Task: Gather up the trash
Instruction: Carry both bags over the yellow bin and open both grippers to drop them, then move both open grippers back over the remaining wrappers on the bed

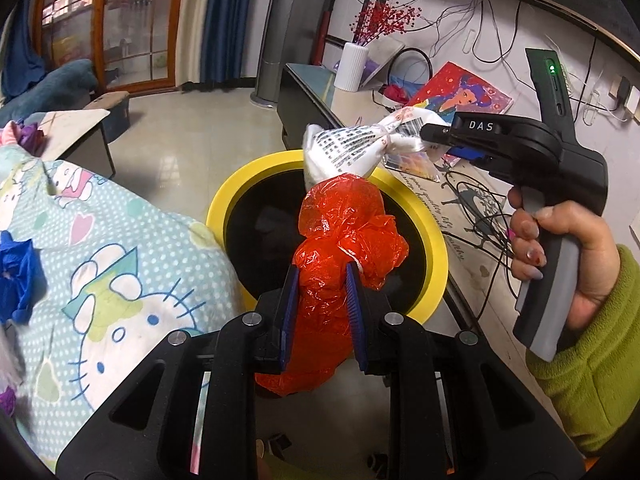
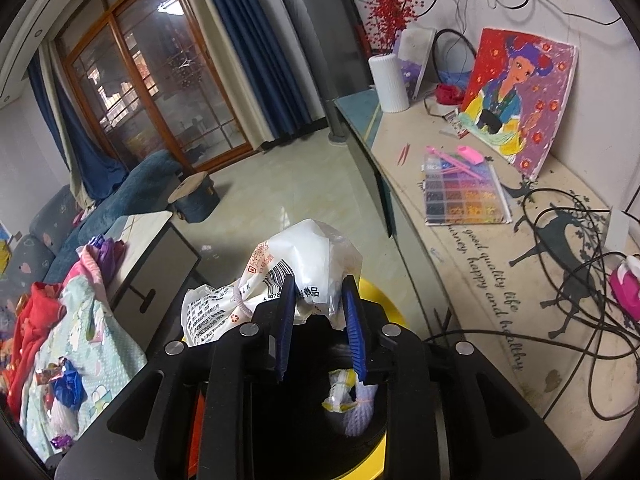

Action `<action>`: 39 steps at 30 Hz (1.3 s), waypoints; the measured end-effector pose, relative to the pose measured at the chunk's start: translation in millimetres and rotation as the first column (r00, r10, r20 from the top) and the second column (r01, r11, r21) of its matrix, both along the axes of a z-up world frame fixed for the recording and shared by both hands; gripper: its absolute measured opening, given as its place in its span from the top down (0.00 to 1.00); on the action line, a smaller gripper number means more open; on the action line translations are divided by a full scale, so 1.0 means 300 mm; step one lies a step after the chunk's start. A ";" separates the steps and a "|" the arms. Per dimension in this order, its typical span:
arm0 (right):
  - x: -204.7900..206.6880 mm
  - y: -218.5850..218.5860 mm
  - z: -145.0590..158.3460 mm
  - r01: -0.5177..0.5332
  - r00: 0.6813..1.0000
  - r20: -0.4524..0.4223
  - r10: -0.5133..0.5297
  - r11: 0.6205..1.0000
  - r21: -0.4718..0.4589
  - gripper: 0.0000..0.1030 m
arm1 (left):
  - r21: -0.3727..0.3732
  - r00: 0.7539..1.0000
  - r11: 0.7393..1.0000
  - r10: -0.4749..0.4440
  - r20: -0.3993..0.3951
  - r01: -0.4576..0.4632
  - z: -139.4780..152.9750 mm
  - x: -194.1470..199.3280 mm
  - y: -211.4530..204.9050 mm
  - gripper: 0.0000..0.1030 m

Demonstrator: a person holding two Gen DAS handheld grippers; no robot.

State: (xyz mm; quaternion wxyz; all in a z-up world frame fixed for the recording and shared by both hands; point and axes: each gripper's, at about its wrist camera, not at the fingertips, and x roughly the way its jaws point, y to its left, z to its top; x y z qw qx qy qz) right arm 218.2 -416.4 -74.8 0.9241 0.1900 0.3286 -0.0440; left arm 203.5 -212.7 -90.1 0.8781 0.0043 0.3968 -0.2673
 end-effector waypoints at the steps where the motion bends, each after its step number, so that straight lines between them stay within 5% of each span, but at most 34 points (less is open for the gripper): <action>1: 0.001 0.001 -0.001 -0.002 1.000 -0.001 0.002 1.000 0.001 0.75 | 0.003 1.000 1.000 -0.002 0.001 0.002 -0.002 0.003 -0.006 0.83; 8: 0.005 -0.006 -0.006 -0.002 1.000 -0.002 0.002 1.000 0.025 0.64 | -0.007 1.000 1.000 -0.011 0.005 0.011 -0.003 0.017 -0.027 0.74; 19: -0.001 0.020 0.010 -0.016 1.000 0.015 0.015 1.000 0.020 0.48 | -0.100 0.997 0.992 0.081 0.014 -0.079 0.045 0.005 0.074 0.11; 39: -0.049 0.222 0.115 -0.143 0.985 0.092 0.148 0.988 -0.054 0.37 | -0.157 0.935 0.943 0.318 0.154 -0.295 0.171 -0.097 0.328 0.11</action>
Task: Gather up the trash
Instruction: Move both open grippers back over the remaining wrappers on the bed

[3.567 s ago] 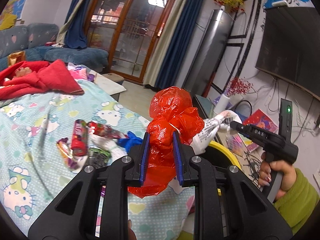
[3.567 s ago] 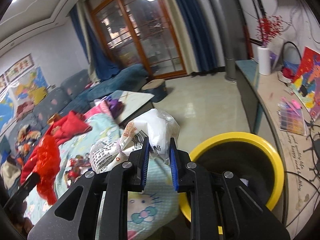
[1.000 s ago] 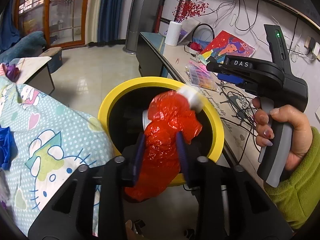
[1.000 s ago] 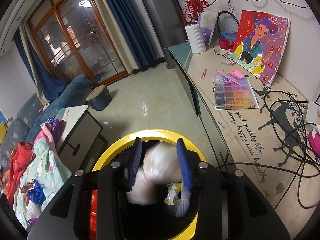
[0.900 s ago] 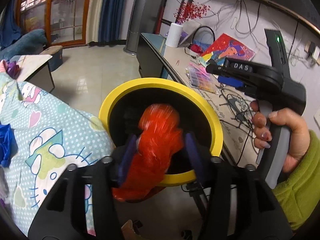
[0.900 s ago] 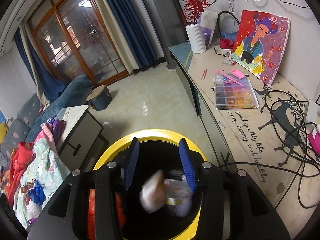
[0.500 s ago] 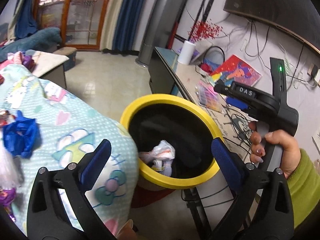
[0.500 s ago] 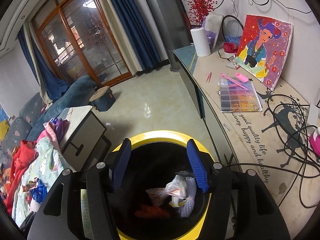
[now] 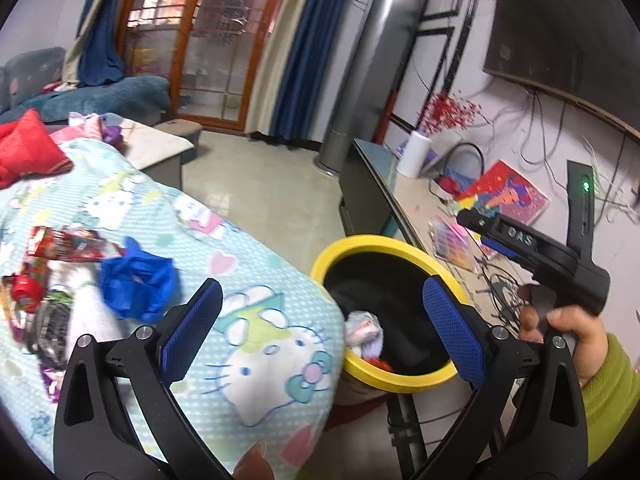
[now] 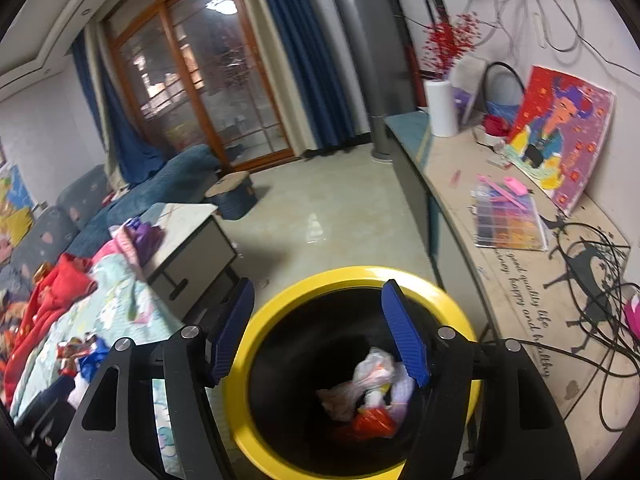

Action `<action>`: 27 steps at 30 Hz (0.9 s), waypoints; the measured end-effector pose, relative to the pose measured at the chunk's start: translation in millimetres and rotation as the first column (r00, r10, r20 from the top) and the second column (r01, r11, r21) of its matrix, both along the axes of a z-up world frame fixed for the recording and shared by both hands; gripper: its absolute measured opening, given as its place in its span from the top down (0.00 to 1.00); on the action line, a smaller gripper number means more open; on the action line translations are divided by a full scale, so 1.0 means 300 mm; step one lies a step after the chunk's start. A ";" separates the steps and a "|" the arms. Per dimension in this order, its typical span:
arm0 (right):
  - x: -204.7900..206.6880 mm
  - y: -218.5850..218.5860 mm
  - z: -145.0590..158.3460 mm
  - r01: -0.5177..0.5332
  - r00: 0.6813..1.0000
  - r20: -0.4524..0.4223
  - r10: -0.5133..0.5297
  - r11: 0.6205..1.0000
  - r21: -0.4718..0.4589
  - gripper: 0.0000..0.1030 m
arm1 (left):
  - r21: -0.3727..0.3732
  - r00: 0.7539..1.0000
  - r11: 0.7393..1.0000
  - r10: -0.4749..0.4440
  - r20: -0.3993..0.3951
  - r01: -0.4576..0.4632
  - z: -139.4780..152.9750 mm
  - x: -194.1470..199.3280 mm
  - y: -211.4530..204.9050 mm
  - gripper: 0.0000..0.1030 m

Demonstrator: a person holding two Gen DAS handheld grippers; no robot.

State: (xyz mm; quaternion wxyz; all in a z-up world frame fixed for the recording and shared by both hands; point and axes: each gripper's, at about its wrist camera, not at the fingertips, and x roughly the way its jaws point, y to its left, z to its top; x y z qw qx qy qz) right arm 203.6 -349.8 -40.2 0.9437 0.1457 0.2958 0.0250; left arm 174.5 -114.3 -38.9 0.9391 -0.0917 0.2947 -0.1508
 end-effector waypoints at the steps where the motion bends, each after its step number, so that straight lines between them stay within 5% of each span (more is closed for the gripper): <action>1: -0.002 0.013 0.004 -0.010 1.000 0.003 0.010 1.000 -0.004 0.37 | 0.001 1.000 1.000 0.009 0.005 -0.009 0.004 -0.004 0.013 0.11; 27: -0.132 0.411 0.077 -0.318 0.945 0.044 0.323 0.943 -0.095 0.32 | -0.041 0.968 0.969 0.245 0.057 -0.243 0.042 -0.091 0.316 0.11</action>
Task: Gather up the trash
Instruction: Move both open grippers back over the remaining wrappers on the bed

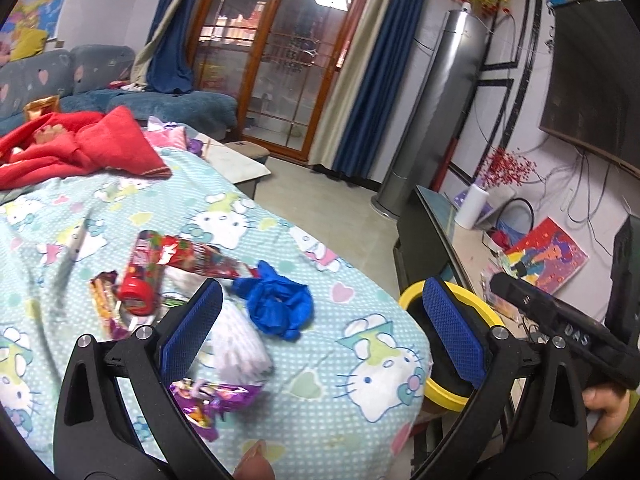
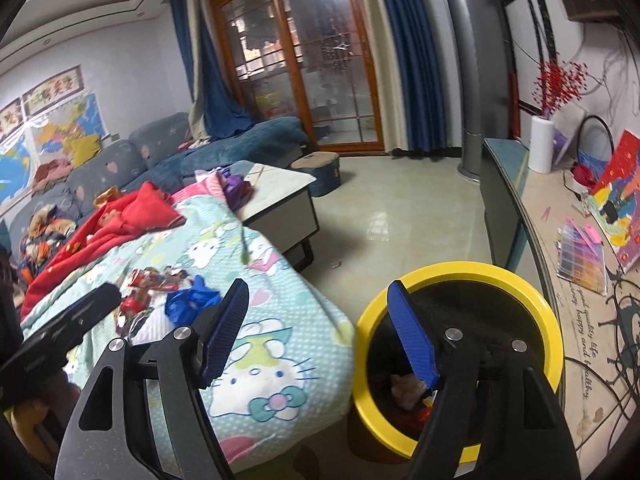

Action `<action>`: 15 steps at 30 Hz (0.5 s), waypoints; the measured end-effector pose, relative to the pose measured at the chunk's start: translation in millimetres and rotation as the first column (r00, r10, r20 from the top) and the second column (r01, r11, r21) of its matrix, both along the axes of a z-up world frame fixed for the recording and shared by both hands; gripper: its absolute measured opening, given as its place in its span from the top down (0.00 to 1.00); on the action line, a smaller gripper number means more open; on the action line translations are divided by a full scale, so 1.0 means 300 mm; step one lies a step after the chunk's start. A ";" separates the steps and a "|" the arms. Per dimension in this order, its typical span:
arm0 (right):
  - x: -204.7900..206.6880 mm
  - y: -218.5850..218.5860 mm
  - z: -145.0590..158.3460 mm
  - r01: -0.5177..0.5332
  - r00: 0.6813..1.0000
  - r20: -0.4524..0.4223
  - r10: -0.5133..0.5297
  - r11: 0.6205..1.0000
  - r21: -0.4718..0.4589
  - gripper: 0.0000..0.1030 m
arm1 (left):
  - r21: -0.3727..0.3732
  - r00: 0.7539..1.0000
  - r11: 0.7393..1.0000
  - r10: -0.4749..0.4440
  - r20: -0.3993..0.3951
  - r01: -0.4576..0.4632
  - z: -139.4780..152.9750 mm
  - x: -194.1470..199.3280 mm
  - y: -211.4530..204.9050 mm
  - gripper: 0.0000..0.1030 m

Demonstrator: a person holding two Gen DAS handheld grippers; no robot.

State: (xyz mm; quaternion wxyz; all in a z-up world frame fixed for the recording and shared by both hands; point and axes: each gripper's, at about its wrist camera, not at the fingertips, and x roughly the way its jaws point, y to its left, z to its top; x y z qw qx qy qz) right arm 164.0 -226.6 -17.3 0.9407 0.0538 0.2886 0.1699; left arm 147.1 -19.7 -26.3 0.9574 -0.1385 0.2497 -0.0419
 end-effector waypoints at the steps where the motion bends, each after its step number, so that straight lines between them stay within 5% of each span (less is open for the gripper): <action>1: -0.004 0.012 0.001 -0.011 1.000 0.001 0.011 1.000 -0.003 0.32 | -0.002 1.000 1.000 0.007 0.001 -0.007 0.000 0.000 0.012 0.11; 15: -0.030 0.177 -0.009 -0.145 0.989 -0.011 0.145 0.988 -0.055 0.31 | -0.058 0.989 0.988 0.147 0.007 -0.146 0.004 -0.029 0.198 0.11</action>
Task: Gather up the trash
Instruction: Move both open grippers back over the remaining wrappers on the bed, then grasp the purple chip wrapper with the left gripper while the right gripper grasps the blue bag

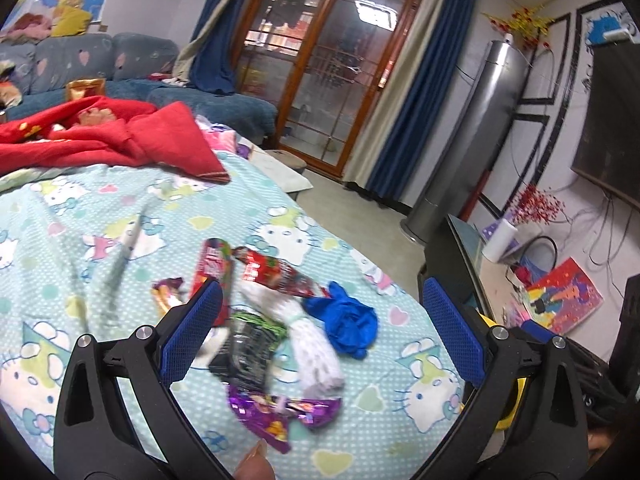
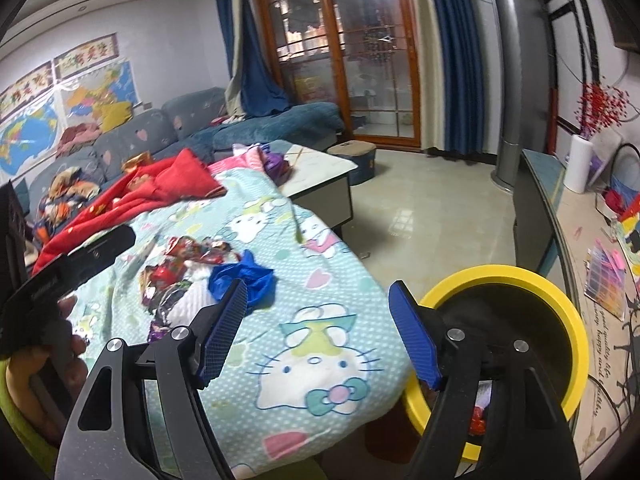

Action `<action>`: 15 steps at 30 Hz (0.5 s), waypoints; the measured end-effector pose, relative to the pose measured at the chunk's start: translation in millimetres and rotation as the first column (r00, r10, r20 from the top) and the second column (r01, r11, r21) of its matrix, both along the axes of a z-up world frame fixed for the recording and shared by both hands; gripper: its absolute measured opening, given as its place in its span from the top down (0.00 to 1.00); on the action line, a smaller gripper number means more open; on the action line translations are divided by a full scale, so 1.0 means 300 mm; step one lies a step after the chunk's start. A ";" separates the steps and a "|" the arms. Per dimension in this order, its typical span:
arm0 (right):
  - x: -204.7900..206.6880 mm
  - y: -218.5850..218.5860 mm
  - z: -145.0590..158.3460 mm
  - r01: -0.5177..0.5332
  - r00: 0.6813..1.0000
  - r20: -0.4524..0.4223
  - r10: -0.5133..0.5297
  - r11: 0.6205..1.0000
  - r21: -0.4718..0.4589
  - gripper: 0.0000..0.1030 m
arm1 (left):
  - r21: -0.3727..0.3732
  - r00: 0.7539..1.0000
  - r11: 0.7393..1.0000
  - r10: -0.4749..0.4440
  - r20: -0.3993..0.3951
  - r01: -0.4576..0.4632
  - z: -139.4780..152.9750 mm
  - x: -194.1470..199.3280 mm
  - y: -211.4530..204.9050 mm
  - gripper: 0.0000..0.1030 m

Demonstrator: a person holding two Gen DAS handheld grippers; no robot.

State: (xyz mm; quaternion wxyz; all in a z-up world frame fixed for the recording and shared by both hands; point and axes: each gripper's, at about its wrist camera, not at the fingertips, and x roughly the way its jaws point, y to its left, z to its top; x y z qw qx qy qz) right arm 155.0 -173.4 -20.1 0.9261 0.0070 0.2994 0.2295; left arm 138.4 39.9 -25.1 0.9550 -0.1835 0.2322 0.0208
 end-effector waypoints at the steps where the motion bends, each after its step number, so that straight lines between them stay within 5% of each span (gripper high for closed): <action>1: -0.001 0.014 0.000 -0.011 1.000 -0.002 0.011 1.000 -0.002 0.31 | -0.004 1.000 1.000 0.012 0.000 -0.012 -0.002 -0.003 0.016 0.11; 15: 0.022 0.217 -0.039 -0.143 0.989 -0.039 0.141 0.988 -0.049 0.31 | -0.055 0.978 0.979 0.193 -0.076 -0.198 -0.067 -0.029 0.240 0.11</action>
